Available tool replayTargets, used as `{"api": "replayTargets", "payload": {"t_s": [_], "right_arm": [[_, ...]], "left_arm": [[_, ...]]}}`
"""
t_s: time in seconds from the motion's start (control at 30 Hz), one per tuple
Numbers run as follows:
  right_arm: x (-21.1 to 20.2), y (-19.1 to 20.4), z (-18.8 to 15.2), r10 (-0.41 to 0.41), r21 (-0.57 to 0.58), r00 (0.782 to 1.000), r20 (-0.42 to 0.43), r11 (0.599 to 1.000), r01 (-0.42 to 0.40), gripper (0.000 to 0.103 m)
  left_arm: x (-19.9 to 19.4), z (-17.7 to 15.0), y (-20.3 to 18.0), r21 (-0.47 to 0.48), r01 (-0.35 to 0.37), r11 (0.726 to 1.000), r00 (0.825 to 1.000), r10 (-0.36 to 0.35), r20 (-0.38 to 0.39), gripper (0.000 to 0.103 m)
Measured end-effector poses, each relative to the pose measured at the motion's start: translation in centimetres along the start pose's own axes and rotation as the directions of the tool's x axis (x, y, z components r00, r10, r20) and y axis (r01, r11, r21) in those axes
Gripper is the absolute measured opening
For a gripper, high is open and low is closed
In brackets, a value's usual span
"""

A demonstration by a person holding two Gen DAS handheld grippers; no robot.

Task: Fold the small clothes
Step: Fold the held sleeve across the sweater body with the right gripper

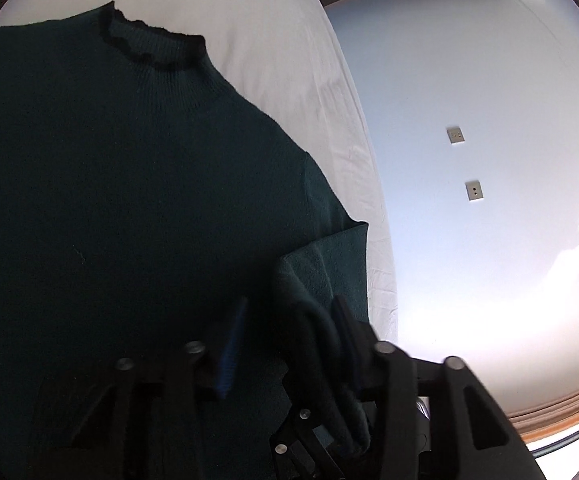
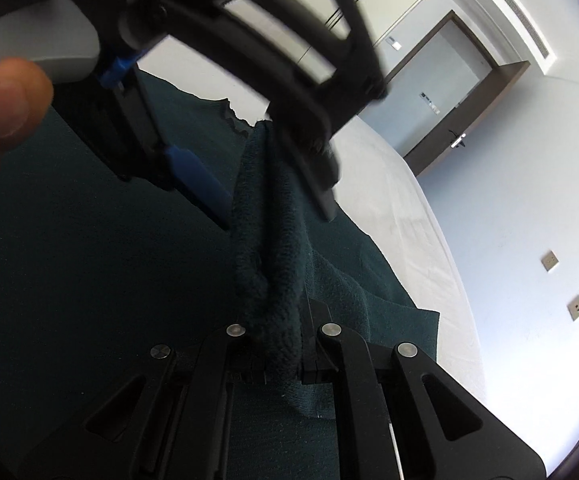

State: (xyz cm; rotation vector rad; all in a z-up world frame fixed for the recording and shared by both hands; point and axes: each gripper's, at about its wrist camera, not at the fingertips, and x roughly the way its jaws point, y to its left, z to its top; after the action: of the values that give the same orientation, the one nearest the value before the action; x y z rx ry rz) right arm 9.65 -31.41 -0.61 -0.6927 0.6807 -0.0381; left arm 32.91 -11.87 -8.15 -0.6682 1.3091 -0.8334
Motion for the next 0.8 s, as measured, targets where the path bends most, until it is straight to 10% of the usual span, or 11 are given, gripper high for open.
{"api": "replayTargets", "payload": {"t_s": [0.17,0.27,0.47,0.53,0.57,0.6,0.8], "right_arm": [[-1.2,-0.8,-0.2,0.115,0.029,0.993,0.011,0.993,-0.115,0.012],[-1.2,-4.3,-1.2,0.259,0.235,0.966,-0.006,0.939,-0.250,0.012],[1.7,-14.2,-6.8,0.439,0.711,0.894,0.092,0.599,-0.368,0.016],[2.9,-16.4,-8.8,0.449,0.789,0.885,0.127,0.495,-0.364,0.046],[3.4,-17.3,-9.8,0.438,0.822,0.888,0.143,0.447,-0.353,0.079],[3.7,-18.2,-10.7,0.415,0.851,0.892,0.181,0.389,-0.353,0.085],[3.5,-20.2,-13.2,0.432,0.885,0.860,0.271,0.239,-0.400,0.085]], "left_arm": [[-2.4,0.7,-0.1,0.024,-0.027,0.999,0.998,0.026,0.051,0.010],[-5.6,1.5,0.8,0.042,-0.083,0.996,0.992,0.079,0.094,0.010],[-10.2,3.8,3.6,0.060,-0.303,0.951,0.941,0.289,0.174,0.010],[-11.0,4.5,4.9,0.045,-0.349,0.936,0.924,0.335,0.185,0.010],[-11.2,4.8,5.4,0.041,-0.362,0.931,0.919,0.349,0.185,0.010],[-11.2,5.1,5.9,0.040,-0.384,0.922,0.910,0.371,0.184,0.010],[-10.0,5.0,7.7,0.056,-0.478,0.877,0.871,0.465,0.160,0.010]]}}
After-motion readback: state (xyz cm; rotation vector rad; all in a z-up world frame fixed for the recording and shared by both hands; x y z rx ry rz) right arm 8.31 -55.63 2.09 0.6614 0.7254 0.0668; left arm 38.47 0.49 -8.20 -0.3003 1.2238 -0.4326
